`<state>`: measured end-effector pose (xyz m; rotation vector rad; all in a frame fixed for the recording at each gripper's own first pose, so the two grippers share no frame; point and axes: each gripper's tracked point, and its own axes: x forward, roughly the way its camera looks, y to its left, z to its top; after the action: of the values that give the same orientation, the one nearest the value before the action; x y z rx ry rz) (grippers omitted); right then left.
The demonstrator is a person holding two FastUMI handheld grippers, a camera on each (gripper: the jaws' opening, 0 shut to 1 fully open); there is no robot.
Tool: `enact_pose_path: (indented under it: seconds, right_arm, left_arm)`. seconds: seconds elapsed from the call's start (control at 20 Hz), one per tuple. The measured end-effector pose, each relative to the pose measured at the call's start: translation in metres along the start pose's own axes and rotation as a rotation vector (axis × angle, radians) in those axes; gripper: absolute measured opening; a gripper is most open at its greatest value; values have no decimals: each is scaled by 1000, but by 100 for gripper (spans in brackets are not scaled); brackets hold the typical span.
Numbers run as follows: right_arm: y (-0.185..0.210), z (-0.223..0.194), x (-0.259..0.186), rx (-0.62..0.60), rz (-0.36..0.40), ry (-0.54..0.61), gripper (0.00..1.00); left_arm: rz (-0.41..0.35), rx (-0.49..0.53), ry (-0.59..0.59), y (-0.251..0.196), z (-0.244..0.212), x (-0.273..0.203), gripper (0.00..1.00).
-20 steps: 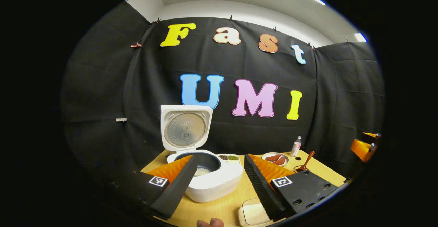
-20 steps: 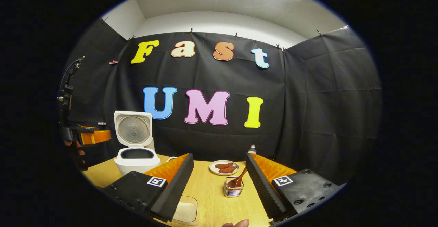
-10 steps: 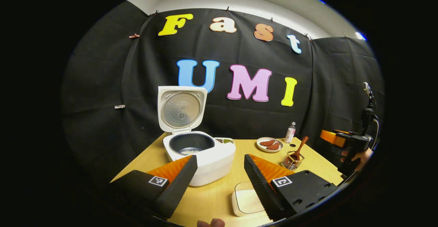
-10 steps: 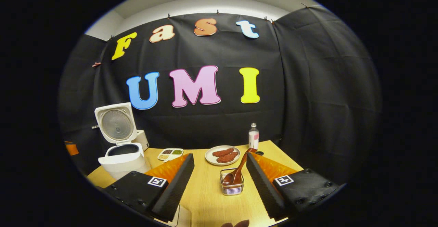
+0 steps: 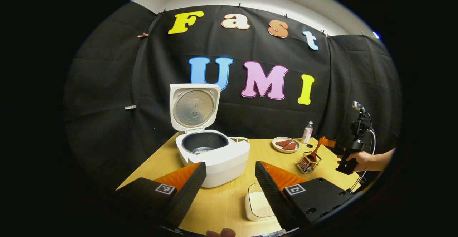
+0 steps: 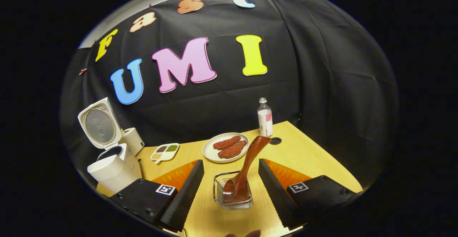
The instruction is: Close the left gripper, press the button to open the rice cooker; take a wooden spoon from the chopstick holder with the right hand, scoop a spoonful of rice and pour it into the rice cooker, then put the wooden spoon back into the chopstick holder.
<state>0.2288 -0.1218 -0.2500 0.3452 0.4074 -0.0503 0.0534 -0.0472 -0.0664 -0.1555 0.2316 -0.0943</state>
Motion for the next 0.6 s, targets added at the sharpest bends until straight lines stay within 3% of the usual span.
enact_pose_path:
  seconds: [0.25, 0.45, 0.55, 0.6]
  right_arm:
    - [-16, -31, 45, 63, -9, 74, 98]
    - [-15, -39, 74, 172, 27, 110, 96]
    - [-14, -38, 86, 220, 34, 115, 90]
    - [-17, -37, 91, 237, 23, 116, 82]
  left_arm:
    - [41, 3, 33, 12, -12, 0, 95]
    - [64, 9, 60, 18, -20, -3, 95]
    - [72, 21, 71, 19, -24, -5, 95]
    - [72, 24, 74, 19, -24, -6, 95]
